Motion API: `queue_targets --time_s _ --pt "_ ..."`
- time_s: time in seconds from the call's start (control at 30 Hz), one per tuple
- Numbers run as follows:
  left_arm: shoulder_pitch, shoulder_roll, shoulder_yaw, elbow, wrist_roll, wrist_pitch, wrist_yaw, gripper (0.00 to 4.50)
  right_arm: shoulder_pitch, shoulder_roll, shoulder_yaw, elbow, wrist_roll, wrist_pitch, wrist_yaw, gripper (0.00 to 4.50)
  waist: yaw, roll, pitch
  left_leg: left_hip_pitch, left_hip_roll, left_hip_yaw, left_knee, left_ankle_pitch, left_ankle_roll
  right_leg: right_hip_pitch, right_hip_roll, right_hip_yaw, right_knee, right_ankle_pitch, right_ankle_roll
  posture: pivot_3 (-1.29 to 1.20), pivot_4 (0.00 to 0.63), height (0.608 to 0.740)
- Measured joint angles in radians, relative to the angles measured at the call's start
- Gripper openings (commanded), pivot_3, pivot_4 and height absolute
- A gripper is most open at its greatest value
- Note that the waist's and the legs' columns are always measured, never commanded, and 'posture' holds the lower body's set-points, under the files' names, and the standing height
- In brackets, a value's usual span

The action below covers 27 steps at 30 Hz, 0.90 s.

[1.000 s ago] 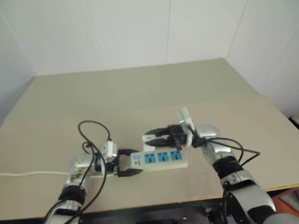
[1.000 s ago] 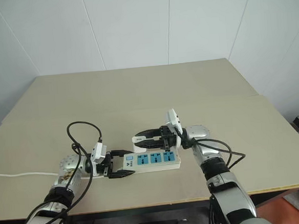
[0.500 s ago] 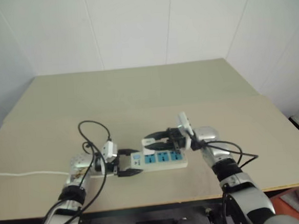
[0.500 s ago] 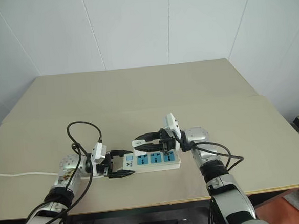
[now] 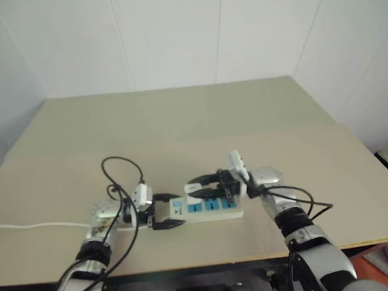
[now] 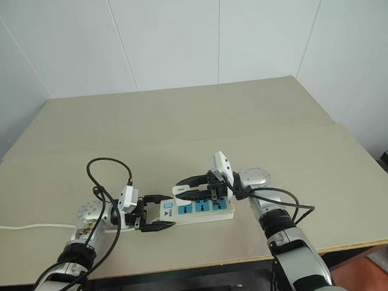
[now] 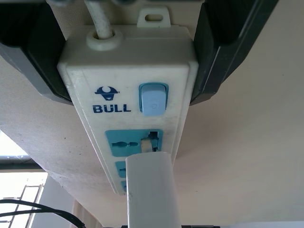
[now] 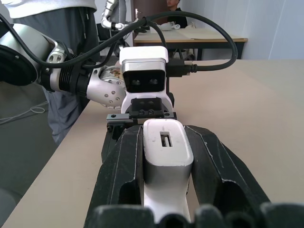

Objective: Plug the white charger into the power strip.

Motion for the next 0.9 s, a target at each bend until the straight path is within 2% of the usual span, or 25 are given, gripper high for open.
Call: queue_targets --time_s 0.9 --pt "-0.004 -0.006 -0.002 0.019 0.014 -0.016 0.006 3.28 0.02 -0.019 0.039 -0.035 -0.026 -0.029 -0.045 1.15 0.0 0.0 -0.001 0.01 0.0 -0.001 -0.002 0.0 0.0 0.012 0.0 -0.001 -0.004 0.0 0.0 0.0 0.15 0.74"
